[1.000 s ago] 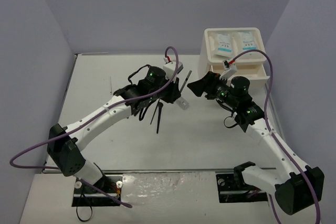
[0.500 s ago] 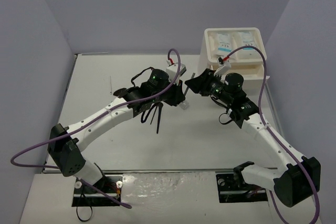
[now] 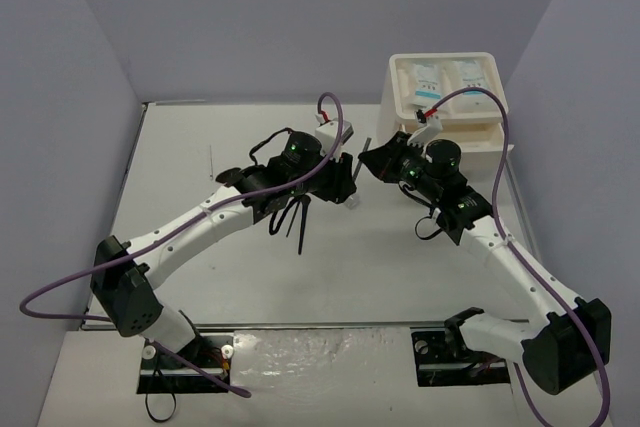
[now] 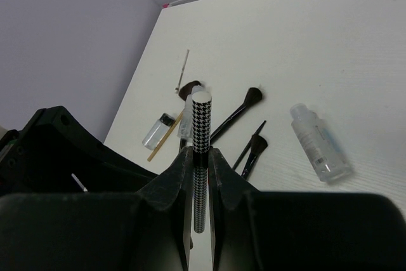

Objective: Organize the makeup

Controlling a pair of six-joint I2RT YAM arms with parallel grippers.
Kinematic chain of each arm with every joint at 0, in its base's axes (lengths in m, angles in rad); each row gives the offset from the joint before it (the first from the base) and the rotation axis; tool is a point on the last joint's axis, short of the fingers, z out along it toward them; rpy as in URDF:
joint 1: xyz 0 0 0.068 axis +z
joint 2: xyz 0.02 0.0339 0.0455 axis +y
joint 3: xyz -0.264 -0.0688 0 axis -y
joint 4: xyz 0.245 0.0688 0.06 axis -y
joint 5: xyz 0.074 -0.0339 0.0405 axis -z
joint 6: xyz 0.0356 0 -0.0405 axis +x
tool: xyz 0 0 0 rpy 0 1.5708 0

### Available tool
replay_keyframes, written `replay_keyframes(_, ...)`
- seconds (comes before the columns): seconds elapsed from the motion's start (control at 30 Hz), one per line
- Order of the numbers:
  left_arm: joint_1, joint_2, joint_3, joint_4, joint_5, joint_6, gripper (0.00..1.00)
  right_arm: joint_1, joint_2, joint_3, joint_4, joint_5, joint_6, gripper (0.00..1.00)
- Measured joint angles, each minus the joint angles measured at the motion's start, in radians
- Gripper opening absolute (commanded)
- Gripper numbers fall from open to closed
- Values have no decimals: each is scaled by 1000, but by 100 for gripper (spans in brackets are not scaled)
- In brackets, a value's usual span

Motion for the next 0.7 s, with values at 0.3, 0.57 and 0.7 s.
replay_keyframes(0.3, 61, -83, -62, -40, -113, -53, 87, -31, -65, 19, -77, 267, 10, 0)
replay_keyframes(0.57, 292, -271, -148, -178, -235, -100, 97, -331, -86, 86, -107, 399, 138, 0)
replay_keyframes(0.7, 417, -381, -181, -259, -291, -95, 97, -448, -41, 115, -115, 400, 205, 0)
